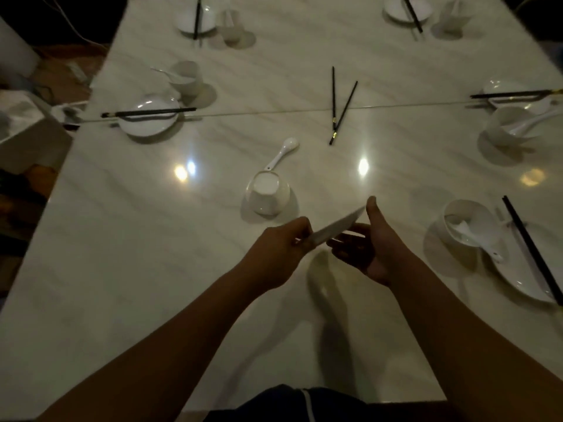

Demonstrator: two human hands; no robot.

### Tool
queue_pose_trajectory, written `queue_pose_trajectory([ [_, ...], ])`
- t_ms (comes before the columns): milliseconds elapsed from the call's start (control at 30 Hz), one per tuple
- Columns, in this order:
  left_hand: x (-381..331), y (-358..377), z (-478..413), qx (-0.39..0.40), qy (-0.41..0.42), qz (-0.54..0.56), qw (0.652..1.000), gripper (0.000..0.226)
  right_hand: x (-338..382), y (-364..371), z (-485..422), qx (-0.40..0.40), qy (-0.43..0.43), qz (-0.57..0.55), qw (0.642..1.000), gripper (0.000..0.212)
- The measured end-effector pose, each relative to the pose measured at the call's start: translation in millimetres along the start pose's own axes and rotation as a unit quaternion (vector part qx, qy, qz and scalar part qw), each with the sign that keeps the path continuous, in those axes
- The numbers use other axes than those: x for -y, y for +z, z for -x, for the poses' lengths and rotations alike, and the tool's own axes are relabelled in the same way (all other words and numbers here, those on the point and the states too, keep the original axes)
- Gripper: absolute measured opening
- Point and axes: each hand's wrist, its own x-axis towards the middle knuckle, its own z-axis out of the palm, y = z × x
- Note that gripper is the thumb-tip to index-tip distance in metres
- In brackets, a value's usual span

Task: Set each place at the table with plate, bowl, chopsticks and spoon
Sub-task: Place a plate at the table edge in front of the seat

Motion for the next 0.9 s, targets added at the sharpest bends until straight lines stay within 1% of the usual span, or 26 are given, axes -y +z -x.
queue_pose_trajectory([
  [67, 6, -3, 24, -0.020, 0.016, -0.035, 0.999, 0.008, -2, 6, 13, 0.015, 0.023, -0.020, 0.999, 0.060],
  [133, 18, -5, 46, -0.044, 0.032, -0.041, 0.998, 0.001, -10, 14, 23, 0.028, 0.032, -0.014, 0.999, 0.046],
  [200, 36, -4, 65, -0.076, 0.048, -0.063, 0.994, 0.010, -22, 21, 30, 0.034, 0.028, -0.001, 0.999, 0.039],
  [267, 58, -4, 83, -0.111, 0.064, -0.084, 0.988, 0.014, -36, 29, 35, 0.039, 0.019, 0.007, 0.999, 0.037],
  [333, 79, -6, 100, -0.131, 0.060, -0.101, 0.984, 0.025, -51, 38, 40, 0.048, 0.017, 0.008, 0.999, 0.037],
  [367, 88, -8, 106, -0.141, 0.045, -0.090, 0.985, 0.032, -59, 43, 41, 0.052, 0.015, 0.007, 0.999, 0.037],
  [400, 95, -11, 112, -0.158, 0.018, -0.054, 0.986, 0.039, -66, 48, 43, 0.055, 0.014, 0.003, 0.998, 0.036],
  [433, 99, -16, 116, -0.175, -0.029, 0.009, 0.984, 0.043, -73, 53, 44, 0.060, 0.011, -0.001, 0.998, 0.036],
  [467, 101, -22, 118, -0.186, -0.093, 0.100, 0.973, 0.043, -79, 59, 45, 0.066, 0.010, -0.005, 0.998, 0.035],
  [500, 102, -29, 120, -0.183, -0.158, 0.205, 0.948, 0.040, -86, 66, 45, 0.071, 0.008, -0.004, 0.997, 0.034],
  [567, 106, -40, 125, -0.153, -0.254, 0.381, 0.876, 0.032, -100, 81, 44, 0.076, 0.011, -0.005, 0.997, 0.034],
  [600, 108, -45, 128, -0.137, -0.277, 0.435, 0.846, 0.032, -108, 88, 44, 0.076, 0.014, -0.009, 0.997, 0.033],
  [633, 113, -49, 132, -0.129, -0.285, 0.465, 0.828, 0.031, -117, 96, 44, 0.077, 0.015, -0.010, 0.997, 0.032],
  [667, 117, -54, 134, -0.128, -0.284, 0.476, 0.823, 0.031, -126, 103, 44, 0.079, 0.015, -0.007, 0.997, 0.030],
  [733, 128, -65, 138, -0.134, -0.287, 0.463, 0.828, 0.036, -142, 115, 44, 0.083, 0.013, 0.028, 0.996, 0.024],
  [833, 150, -87, 142, -0.132, -0.300, 0.410, 0.851, 0.039, -156, 133, 42, 0.055, 0.007, 0.108, 0.993, 0.020],
  [900, 167, -103, 144, -0.119, -0.302, 0.372, 0.870, 0.037, -158, 145, 37, 0.036, -0.017, 0.173, 0.984, 0.020],
])
